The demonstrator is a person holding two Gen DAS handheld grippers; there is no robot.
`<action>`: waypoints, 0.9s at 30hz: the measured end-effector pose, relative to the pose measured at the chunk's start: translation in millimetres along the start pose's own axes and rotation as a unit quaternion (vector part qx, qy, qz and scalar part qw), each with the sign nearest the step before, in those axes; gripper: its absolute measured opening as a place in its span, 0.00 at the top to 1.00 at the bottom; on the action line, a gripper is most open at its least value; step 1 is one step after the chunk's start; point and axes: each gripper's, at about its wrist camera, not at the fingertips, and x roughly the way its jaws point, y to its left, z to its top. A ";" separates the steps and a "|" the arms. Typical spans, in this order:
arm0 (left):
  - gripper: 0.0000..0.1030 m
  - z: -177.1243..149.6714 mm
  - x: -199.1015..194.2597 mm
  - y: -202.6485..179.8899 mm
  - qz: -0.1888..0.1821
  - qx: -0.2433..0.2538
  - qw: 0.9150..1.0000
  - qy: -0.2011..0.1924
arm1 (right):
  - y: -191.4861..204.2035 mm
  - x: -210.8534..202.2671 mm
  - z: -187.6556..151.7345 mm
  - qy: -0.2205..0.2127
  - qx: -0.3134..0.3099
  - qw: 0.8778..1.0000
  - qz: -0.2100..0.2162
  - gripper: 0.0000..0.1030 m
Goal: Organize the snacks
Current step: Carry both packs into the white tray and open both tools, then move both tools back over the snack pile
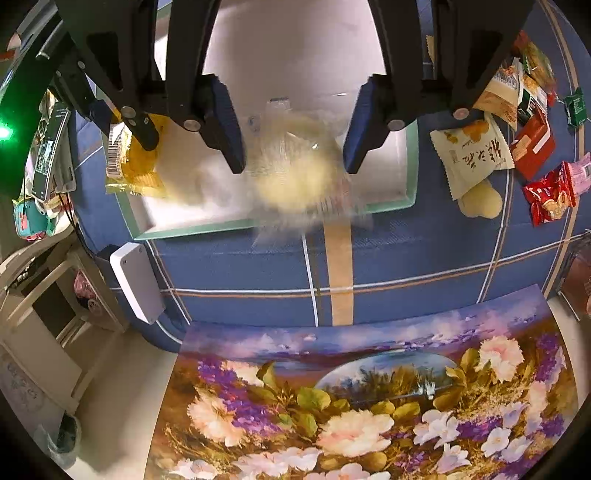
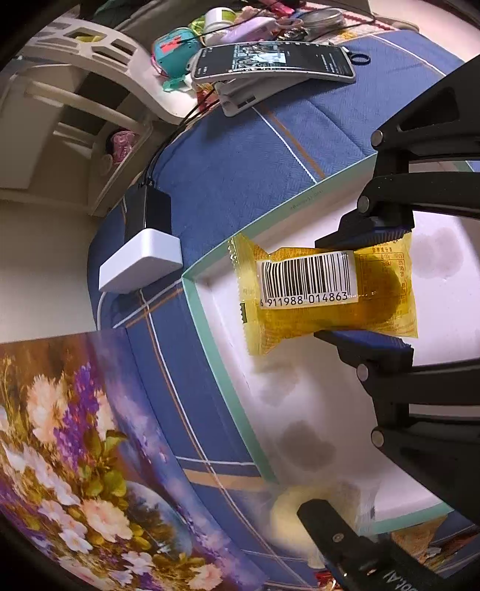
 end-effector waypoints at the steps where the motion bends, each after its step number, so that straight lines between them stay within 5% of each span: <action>1: 0.37 0.6 -2.1 -0.2 0.000 0.000 1.000 -0.003 | -0.9 0.0 0.4 0.002 0.001 1.000 -0.001 0.59; 8: 0.35 0.6 -22.3 0.8 0.011 -0.001 1.000 -0.019 | -1.3 -7.7 0.6 0.002 -0.002 1.000 0.005 0.58; 10: 0.32 -0.8 -27.5 3.4 0.021 0.000 1.000 -0.020 | 1.3 -11.1 0.8 0.000 -0.010 1.000 0.009 0.48; 12: 0.15 -2.6 -32.8 9.6 0.021 -0.008 0.999 -0.024 | 3.5 -15.7 0.4 -0.005 -0.015 1.000 0.008 0.36; 18: 0.14 -10.7 -40.9 32.2 0.039 -0.033 0.998 -0.033 | 10.8 -25.4 -3.0 -0.010 -0.029 1.000 0.007 0.32; 23: 0.13 -19.7 -48.0 50.7 0.056 -0.052 0.996 -0.042 | 19.3 -35.8 -10.8 -0.015 -0.041 0.999 0.007 0.19; 27: 0.01 -28.8 -55.9 64.1 0.073 -0.063 0.994 -0.055 | 29.5 -43.5 -20.8 -0.023 -0.048 0.998 0.021 0.11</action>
